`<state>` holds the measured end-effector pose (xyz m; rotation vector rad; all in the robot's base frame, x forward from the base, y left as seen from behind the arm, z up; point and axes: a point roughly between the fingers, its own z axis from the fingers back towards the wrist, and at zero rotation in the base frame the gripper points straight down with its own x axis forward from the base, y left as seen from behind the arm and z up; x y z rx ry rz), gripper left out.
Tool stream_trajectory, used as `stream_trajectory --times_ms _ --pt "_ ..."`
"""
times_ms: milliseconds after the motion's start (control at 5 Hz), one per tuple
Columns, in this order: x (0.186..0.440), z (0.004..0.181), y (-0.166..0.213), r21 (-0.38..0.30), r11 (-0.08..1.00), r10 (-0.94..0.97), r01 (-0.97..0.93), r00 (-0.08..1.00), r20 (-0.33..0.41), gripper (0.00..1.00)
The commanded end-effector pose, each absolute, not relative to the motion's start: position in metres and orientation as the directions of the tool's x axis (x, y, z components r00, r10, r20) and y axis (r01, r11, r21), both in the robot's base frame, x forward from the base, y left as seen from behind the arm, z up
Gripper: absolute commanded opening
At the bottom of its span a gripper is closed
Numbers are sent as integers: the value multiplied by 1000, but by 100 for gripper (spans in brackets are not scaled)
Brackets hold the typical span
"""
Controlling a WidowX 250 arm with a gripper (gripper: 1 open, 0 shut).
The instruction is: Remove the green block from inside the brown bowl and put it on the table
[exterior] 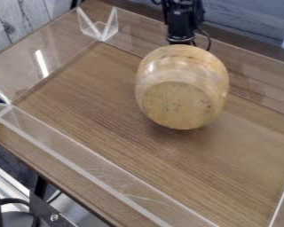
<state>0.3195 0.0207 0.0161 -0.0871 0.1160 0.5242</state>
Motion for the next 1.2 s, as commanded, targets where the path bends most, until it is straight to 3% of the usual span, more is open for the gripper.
stream_trajectory --times_ms 0,1000 --pt "320 20 32 -37 854 510 -519 850 -130 0" --pt "320 21 51 -21 838 538 -545 832 -133 0"
